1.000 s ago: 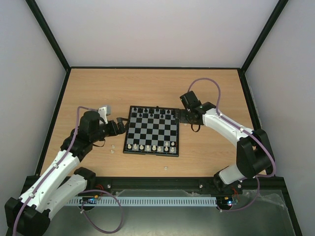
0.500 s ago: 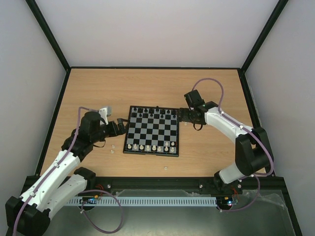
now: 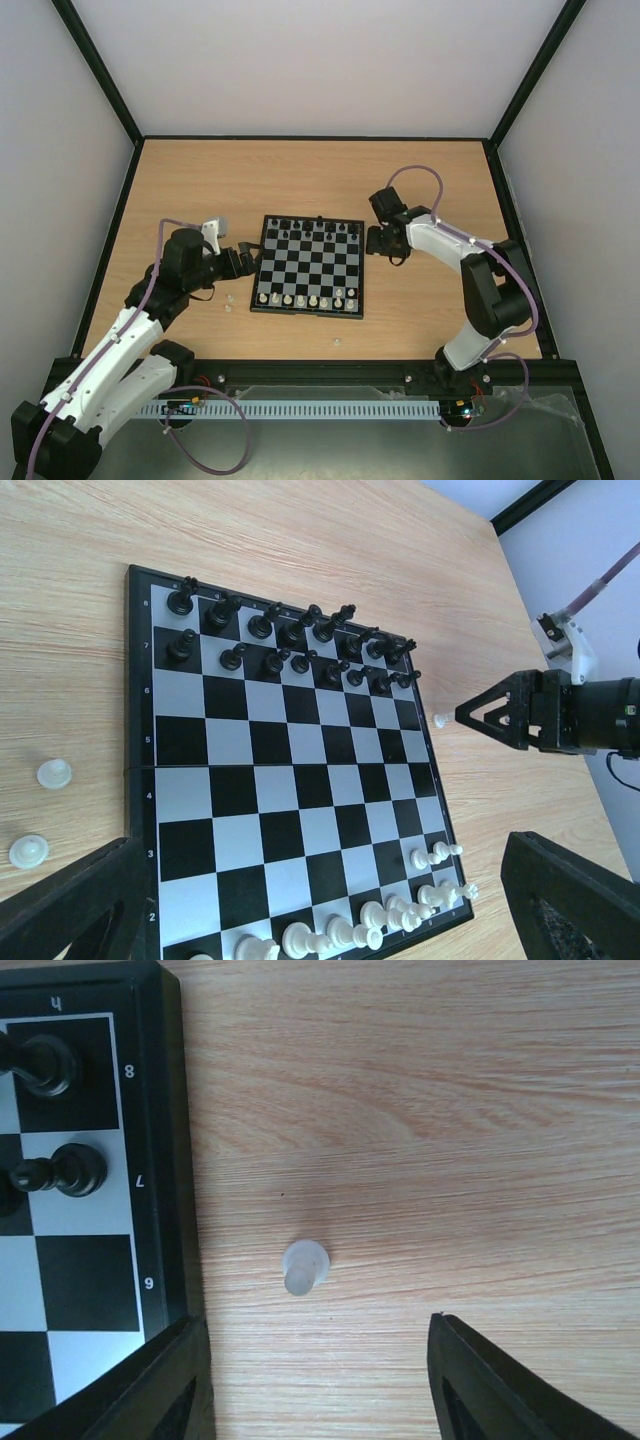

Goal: Set up the chess pieces on the board
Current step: Pick up the chess piece at the center of the board.

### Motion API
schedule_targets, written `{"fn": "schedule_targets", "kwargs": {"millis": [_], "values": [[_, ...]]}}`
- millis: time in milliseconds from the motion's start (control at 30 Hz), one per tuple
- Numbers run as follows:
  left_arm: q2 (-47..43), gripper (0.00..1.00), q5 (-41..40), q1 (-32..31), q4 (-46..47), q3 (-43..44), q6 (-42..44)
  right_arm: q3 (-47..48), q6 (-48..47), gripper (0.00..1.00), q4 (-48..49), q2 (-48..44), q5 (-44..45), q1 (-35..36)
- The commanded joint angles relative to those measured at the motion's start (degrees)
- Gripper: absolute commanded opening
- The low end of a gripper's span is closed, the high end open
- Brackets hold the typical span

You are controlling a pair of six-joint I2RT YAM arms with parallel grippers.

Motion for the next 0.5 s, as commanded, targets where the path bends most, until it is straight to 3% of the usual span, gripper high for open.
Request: {"fn": "schedule_targets", "kwargs": {"millis": [0, 467], "values": [[-0.5, 0.99, 1.0, -0.3, 1.1, -0.5, 0.9, 0.2, -0.4, 0.56, -0.1, 2.3, 0.4, -0.3], [0.0, 0.99, 0.6, -0.3, 1.5, -0.4, 0.9, 3.0, -0.7, 0.21, 0.7, 7.4, -0.2, -0.3]]}}
